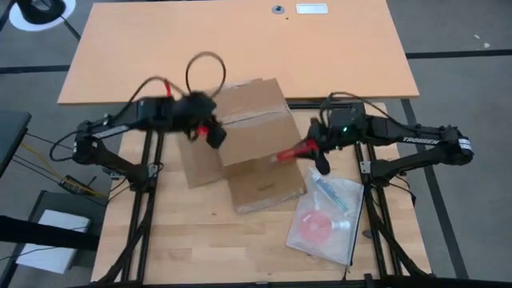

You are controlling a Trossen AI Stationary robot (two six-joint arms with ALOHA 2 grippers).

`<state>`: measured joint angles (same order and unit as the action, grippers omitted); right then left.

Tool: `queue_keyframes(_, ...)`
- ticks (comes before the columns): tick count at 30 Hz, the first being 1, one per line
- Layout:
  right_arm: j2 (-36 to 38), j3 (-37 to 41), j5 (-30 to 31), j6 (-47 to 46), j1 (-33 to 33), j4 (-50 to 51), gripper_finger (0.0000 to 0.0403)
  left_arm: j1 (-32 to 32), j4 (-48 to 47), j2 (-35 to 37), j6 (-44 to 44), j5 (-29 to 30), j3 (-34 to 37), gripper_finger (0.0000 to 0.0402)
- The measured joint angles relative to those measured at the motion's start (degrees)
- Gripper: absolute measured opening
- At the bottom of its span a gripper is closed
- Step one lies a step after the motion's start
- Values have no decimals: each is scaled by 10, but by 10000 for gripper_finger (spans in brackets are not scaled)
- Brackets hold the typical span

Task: Unpack boxes
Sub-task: Break down cardboard box until it is fully flat

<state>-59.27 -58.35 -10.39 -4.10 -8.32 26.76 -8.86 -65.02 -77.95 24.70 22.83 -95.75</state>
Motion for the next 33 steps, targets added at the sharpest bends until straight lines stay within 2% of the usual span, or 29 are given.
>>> queue_keyframes(6,-43,0,89,-3,45,84,132,-156,69,-6,-197,-5,92,156)
queue_keyframes(10,-93,0,96,-13,45,92,132,-220,147,-5,-241,-12,180,156)
queue_keyframes(13,-125,0,118,-36,37,93,132,-248,162,-6,-243,-62,230,156)
queue_keyframes(17,-152,-3,147,-36,21,94,132,-253,156,-3,-235,-95,277,156)
queue_keyframes(21,-157,-13,145,-5,-4,105,132,-238,154,-1,-186,-122,304,156)
queue_keyframes(26,-141,-16,137,43,-36,120,132,-214,130,-1,-133,-131,303,156)
queue_keyframes(30,-133,-17,161,77,-52,127,132,-185,84,13,-84,-164,294,156)
queue_keyframes(33,-121,-19,157,95,-57,168,132,-160,42,21,-32,-169,287,156)
